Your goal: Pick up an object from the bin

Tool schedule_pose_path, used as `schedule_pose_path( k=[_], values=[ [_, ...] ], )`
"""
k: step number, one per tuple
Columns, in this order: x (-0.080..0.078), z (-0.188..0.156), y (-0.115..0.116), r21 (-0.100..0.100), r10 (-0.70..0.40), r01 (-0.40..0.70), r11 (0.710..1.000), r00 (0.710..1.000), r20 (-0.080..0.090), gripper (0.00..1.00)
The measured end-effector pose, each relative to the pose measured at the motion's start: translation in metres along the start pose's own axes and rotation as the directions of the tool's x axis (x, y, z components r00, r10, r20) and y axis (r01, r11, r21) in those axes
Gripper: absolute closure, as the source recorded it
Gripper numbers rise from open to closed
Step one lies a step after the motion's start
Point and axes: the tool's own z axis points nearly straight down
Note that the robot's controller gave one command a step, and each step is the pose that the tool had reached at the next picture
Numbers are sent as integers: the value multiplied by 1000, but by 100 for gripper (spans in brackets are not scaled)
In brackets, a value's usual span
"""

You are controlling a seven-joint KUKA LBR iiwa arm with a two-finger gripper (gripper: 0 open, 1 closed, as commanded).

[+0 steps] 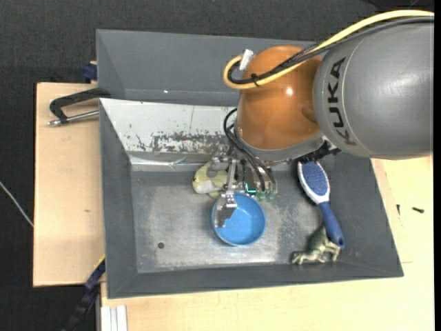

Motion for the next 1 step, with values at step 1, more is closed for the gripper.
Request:
schedule_pose_path(
  k=[1],
  values=[
    [-32,125,-56,-4,-172,172,985,985,15,0]
  ],
)
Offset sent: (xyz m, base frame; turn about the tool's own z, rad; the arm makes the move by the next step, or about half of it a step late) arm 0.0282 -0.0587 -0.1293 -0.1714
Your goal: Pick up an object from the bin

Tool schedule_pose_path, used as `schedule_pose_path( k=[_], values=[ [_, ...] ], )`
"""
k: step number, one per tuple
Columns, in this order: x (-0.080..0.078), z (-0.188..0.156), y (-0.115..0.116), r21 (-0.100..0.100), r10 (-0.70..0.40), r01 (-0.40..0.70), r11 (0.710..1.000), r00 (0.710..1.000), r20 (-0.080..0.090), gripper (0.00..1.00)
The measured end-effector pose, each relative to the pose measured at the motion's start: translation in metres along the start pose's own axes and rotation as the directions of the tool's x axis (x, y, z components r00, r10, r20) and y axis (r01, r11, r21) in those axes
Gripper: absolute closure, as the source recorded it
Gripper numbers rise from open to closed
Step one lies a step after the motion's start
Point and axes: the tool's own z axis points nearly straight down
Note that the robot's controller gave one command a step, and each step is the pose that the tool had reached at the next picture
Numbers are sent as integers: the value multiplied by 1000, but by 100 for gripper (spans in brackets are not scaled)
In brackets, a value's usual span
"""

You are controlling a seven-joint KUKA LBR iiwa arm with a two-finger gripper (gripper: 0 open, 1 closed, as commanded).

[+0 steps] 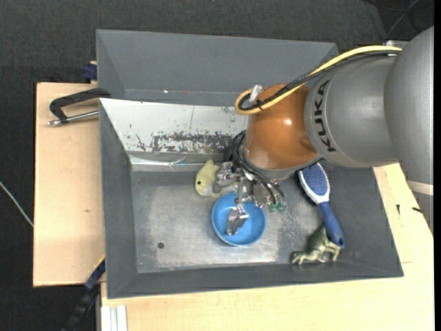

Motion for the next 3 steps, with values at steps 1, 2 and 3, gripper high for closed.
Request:
schedule_pose_path(
  k=[1,2,3],
  values=[
    [0,0,-4,7,2,-2,1000,1000,1,100],
    [17,-135,-13,7,-191,191,982,982,5,100],
    [10,-237,26,6,-310,310,951,951,8,100]
  ],
)
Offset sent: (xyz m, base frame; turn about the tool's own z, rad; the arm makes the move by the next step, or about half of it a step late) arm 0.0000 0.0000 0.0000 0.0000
